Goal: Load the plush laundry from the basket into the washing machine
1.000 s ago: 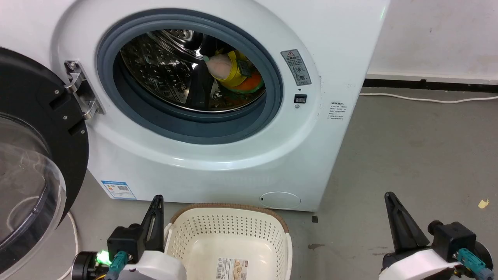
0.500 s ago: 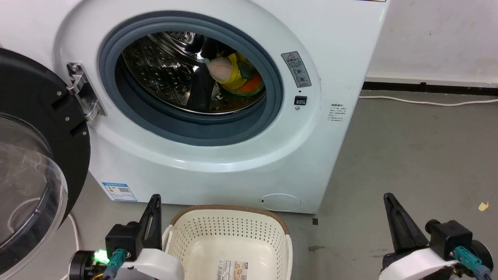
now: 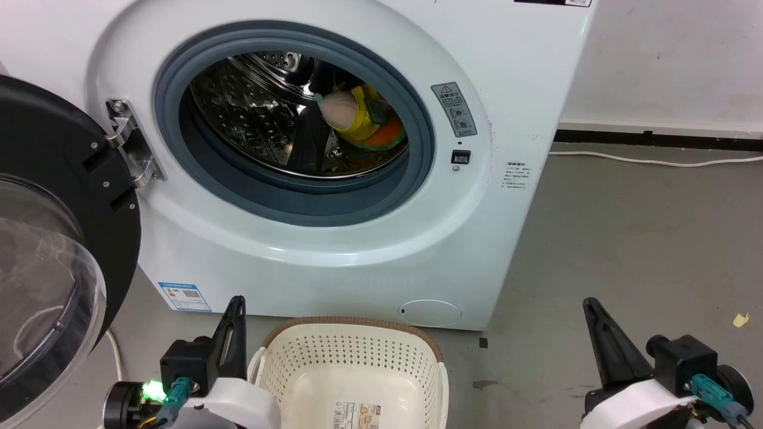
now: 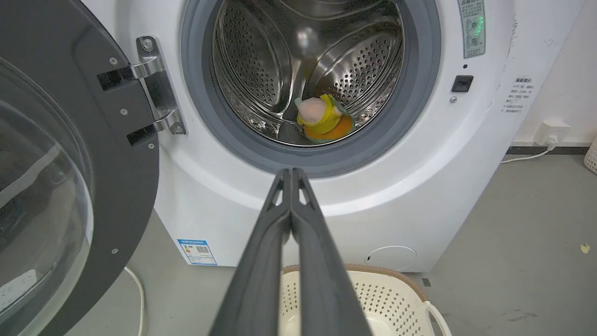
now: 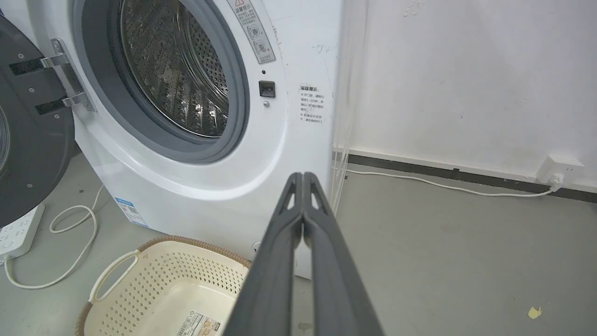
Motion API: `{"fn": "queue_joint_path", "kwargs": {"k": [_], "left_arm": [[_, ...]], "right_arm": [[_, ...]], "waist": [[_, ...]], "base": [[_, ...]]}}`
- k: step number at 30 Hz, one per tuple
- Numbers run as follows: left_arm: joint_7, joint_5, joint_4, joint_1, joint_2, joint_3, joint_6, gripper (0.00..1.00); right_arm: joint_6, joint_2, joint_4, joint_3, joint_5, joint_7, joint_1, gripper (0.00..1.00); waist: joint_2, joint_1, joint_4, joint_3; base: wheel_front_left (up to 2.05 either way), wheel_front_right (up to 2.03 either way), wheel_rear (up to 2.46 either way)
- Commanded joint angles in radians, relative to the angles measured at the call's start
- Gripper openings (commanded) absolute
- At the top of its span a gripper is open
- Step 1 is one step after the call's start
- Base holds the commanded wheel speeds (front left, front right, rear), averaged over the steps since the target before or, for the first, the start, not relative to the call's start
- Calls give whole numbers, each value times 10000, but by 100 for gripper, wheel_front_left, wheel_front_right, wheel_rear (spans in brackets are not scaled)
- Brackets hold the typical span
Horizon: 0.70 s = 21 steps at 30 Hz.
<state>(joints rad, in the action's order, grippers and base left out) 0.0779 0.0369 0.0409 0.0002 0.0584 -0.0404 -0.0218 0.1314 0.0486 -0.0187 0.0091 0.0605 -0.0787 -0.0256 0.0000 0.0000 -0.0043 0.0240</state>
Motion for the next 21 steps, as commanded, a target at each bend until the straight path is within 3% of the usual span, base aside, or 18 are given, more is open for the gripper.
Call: {"fn": "queue_joint_path", "kwargs": {"k": [1, 21], "left_arm": [[-77, -76, -57, -2, -6, 67, 45, 0], [-484, -246, -261, -2, -50, 262, 145, 0]], "right_arm": [[-5, 12, 72, -23, -89, 78, 167, 0], [-7, 14, 139, -62, -388, 489, 218, 0]], "waist": [[0, 0, 2, -7], [0, 0, 26, -142]], "base": [[0, 0, 0], [0, 0, 0]]}}
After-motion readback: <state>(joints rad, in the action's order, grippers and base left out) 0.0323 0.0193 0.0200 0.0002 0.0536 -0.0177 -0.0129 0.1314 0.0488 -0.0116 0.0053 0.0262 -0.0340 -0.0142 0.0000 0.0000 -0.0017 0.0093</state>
